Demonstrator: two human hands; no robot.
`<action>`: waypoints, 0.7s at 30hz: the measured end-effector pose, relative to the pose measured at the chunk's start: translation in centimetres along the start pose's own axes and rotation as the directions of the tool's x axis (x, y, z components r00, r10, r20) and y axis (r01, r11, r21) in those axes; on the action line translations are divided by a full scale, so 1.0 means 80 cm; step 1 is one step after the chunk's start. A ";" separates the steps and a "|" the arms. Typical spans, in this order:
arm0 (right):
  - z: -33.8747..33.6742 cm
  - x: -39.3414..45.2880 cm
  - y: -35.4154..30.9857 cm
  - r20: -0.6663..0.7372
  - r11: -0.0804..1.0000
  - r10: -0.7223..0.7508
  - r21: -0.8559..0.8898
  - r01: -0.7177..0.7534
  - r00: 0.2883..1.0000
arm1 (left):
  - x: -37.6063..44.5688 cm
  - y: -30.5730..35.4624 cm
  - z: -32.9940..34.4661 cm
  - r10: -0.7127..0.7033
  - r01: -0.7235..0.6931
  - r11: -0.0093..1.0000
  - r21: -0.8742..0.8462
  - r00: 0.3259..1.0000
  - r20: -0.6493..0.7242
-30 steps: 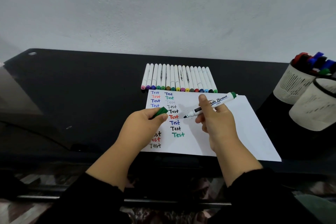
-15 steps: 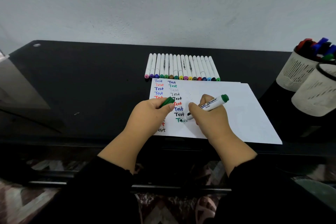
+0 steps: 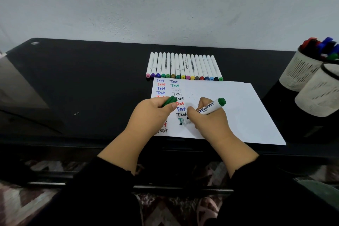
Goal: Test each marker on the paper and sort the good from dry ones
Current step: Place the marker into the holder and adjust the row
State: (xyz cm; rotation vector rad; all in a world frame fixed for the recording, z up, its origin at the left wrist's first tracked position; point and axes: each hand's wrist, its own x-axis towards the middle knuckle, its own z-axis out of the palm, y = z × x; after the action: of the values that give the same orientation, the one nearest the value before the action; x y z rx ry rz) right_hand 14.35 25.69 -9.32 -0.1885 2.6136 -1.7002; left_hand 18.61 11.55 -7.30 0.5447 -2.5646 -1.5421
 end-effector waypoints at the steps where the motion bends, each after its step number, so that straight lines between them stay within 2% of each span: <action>1: -0.001 0.001 0.000 -0.014 1.000 -0.005 0.000 0.005 1.000 | 0.000 0.000 0.000 0.002 -0.002 1.000 0.003 1.000 -0.001; 10: -0.002 0.002 0.004 0.006 1.000 0.014 0.022 -0.014 1.000 | -0.003 0.000 -0.001 0.012 -0.012 1.000 -0.020 1.000 0.004; 14: -0.003 0.004 0.005 -0.046 0.999 0.011 0.048 -0.009 0.999 | -0.001 -0.001 -0.001 0.015 -0.015 1.000 -0.024 1.000 0.001; 21: -0.002 0.004 0.007 -0.059 1.000 0.001 0.016 0.000 0.998 | -0.003 -0.001 0.000 0.009 -0.008 0.997 -0.070 1.000 0.004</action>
State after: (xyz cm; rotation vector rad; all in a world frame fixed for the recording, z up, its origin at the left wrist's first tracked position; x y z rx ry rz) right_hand 13.96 26.01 -9.76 -0.1397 2.6396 -1.7531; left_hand 18.88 11.59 -7.35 0.5227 -2.5011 -1.6254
